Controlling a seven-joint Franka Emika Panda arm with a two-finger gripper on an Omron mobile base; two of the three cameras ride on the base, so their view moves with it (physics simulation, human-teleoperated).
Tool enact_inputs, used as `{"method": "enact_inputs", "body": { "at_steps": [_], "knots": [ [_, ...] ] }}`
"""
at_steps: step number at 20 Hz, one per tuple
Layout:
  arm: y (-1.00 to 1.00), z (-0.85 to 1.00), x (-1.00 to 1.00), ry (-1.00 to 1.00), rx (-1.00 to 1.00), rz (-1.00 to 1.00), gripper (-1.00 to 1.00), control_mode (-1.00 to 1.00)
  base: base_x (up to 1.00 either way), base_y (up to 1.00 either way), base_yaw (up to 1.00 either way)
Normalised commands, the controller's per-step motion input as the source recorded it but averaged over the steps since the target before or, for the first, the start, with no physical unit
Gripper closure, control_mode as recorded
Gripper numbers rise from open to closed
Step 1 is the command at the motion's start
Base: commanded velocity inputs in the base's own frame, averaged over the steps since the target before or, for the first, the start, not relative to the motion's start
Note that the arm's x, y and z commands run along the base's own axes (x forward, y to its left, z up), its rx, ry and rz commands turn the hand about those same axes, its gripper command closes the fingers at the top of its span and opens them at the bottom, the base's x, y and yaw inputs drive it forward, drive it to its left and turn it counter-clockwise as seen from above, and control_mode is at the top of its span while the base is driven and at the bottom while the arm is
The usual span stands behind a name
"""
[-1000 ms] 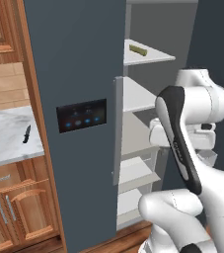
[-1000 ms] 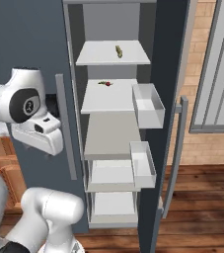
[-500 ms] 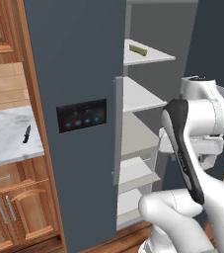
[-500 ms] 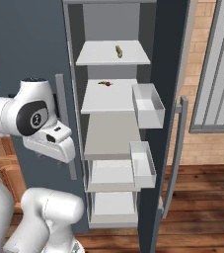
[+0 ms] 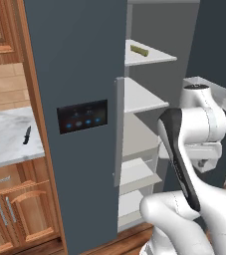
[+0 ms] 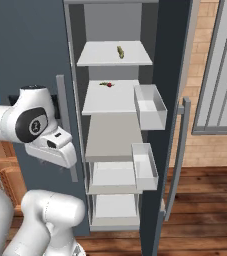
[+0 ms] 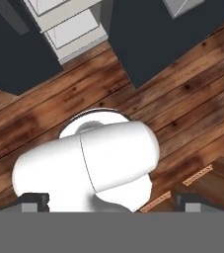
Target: Retrieve the butter from the fridge and place it on a plate on the dining table. Then retrieve the butter knife by the fridge and place it near the plate.
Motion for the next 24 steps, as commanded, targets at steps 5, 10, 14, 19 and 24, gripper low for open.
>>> {"method": "enact_inputs", "body": {
  "at_steps": [5,10,14,19,24],
  "knots": [
    [0.0,0.0,0.57,0.0,0.0,0.0,-1.0,-1.0,0.0,0.0,0.0],
    [0.0,0.0,0.25,0.0,0.0,0.0,-1.0,1.0,0.41,-0.03,0.0],
    [0.0,0.0,0.0,0.0,0.0,0.0,-1.0,1.0,0.61,-0.15,0.02],
    [0.0,0.0,0.0,0.0,0.0,0.0,-1.0,1.0,0.35,-0.34,0.13],
    [0.0,0.0,0.0,0.0,0.0,0.0,-1.0,1.0,0.23,-0.37,0.13]
  ]
}}
